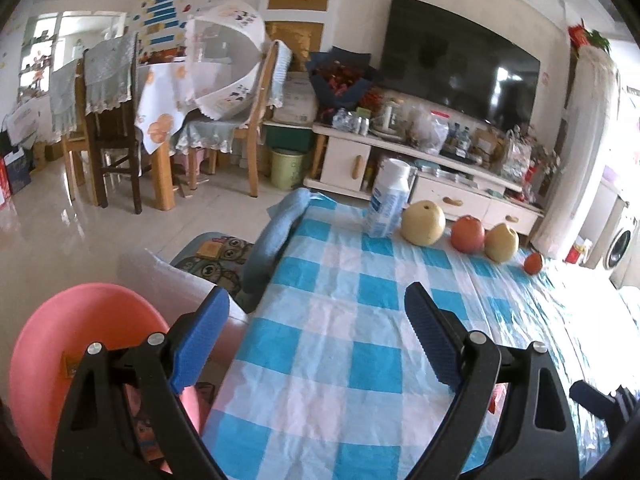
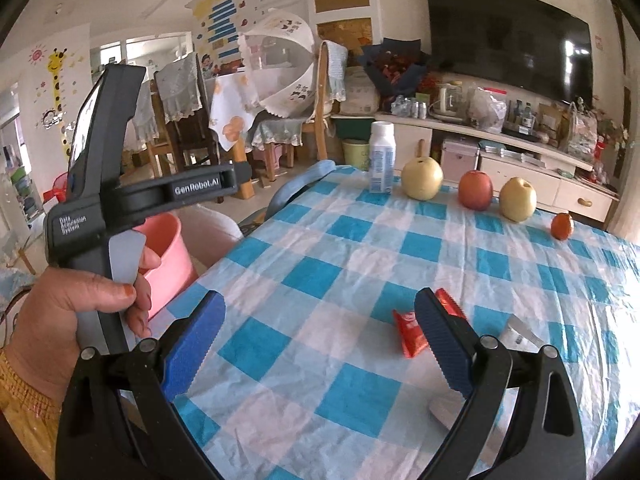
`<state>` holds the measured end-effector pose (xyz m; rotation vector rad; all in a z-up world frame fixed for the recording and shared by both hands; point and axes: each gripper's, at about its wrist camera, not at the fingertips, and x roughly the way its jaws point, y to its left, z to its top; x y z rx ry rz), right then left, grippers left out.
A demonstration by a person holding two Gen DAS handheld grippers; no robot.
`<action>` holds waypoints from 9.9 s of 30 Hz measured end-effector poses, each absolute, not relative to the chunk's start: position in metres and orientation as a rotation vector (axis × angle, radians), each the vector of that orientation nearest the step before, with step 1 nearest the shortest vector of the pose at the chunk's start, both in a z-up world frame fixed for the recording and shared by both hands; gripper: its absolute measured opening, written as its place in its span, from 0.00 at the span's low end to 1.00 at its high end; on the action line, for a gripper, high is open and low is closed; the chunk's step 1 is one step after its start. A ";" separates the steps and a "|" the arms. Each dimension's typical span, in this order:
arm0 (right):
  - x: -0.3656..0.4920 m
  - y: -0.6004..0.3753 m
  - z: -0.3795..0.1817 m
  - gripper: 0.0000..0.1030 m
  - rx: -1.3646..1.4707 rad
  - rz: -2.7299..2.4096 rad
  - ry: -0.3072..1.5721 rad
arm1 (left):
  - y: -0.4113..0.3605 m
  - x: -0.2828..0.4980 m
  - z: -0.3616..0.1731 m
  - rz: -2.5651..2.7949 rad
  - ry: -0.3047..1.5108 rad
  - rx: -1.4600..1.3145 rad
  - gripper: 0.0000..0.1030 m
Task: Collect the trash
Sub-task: 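Bring both open tools back over the red snack bag and white wipes pack, then lower the left tool onto the red snack bag while the right tool lowers onto the white wipes pack, then close the left tool on the red snack bag while the right tool closes on the wipes pack, then carry red snack bag and wipes pack over the pink bucket with both tools, then open both tools to drop the items into the pink bucket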
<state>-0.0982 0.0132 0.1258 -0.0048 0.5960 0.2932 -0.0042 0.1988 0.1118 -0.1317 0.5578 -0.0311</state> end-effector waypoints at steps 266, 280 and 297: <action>-0.023 0.174 0.153 0.76 -0.084 0.582 0.717 | 0.334 -0.028 0.127 0.238 0.613 -0.217 0.36; -0.010 0.254 0.136 0.76 -0.154 0.666 0.746 | 0.386 -0.037 0.120 0.317 0.619 -0.299 0.36; -0.007 0.242 0.120 0.88 -0.114 0.608 0.769 | 0.391 -0.032 0.116 0.414 0.657 -0.254 0.80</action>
